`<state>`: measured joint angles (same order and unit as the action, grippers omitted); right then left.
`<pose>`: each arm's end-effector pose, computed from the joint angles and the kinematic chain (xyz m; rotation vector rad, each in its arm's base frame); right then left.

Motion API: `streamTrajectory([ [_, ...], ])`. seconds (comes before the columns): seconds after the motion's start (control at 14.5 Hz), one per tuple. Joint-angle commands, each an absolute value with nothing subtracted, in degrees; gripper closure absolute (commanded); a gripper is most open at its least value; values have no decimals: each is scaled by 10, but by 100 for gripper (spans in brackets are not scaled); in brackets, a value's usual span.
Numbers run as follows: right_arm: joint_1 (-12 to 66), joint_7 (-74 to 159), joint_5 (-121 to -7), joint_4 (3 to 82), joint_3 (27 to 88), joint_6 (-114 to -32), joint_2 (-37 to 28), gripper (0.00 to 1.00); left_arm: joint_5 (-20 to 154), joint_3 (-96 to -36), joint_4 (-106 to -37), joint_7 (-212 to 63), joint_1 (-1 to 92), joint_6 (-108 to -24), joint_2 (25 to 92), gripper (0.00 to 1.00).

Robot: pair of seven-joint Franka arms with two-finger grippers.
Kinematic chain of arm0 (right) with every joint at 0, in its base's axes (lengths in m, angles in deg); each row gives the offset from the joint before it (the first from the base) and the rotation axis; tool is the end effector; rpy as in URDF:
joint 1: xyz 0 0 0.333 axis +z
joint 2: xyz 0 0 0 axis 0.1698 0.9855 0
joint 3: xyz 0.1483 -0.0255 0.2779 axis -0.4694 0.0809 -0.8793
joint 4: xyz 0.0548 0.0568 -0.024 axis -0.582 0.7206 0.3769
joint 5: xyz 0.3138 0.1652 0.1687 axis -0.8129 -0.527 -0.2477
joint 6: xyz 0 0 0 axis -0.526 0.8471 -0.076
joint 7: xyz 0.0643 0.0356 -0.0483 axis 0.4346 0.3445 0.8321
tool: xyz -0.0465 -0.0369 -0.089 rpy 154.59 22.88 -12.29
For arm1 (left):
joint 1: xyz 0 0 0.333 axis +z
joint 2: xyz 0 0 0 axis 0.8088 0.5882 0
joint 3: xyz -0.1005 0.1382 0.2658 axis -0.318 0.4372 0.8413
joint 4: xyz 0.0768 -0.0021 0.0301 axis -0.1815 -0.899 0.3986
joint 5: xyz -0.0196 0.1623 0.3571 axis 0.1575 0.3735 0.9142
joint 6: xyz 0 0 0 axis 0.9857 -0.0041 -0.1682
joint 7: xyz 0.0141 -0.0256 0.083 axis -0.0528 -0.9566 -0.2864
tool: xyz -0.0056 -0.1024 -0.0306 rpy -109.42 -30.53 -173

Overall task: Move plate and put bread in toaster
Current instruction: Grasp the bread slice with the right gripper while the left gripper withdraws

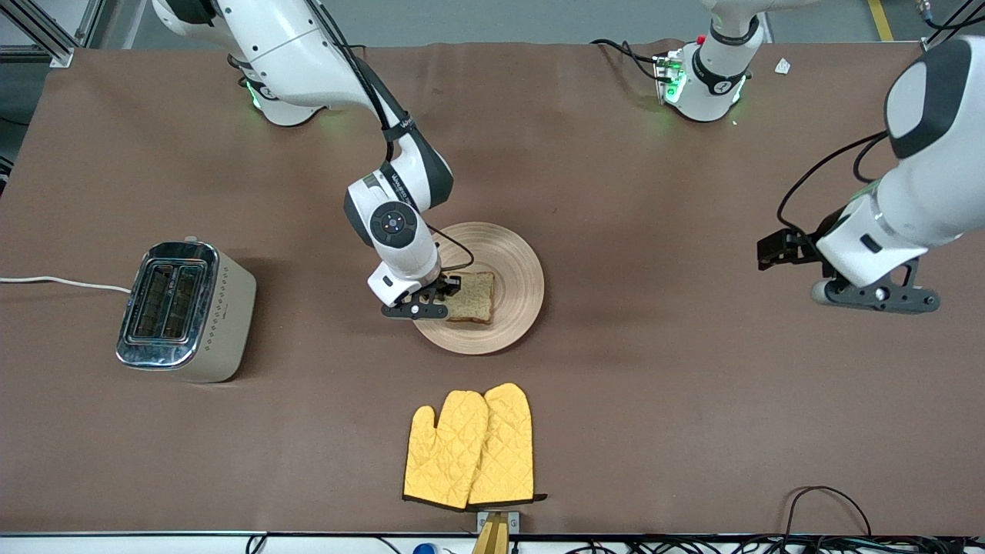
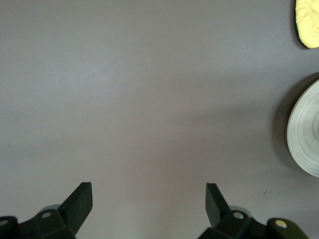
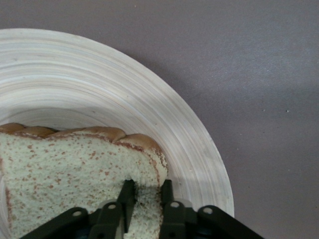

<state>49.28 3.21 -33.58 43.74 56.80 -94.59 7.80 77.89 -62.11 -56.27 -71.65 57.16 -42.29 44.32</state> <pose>0.5439 0.3880 0.2145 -3.1094 0.0804 0.0071 0.6078 -0.1042 0.5610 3.1214 -0.2122 -0.0618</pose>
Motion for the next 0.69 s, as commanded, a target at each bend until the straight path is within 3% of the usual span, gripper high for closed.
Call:
streamTrajectory([
  [0.0,492,22,-327,438,573,-935,77,100,791,-595,-573,-717,554,-414,395,0],
  [0.28,492,23,-327,427,584,-882,57,100,788,-578,-580,-719,549,-388,354,0],
  [0.62,491,23,-304,379,615,-746,7,100,789,-569,-602,-726,549,-346,310,0],
])
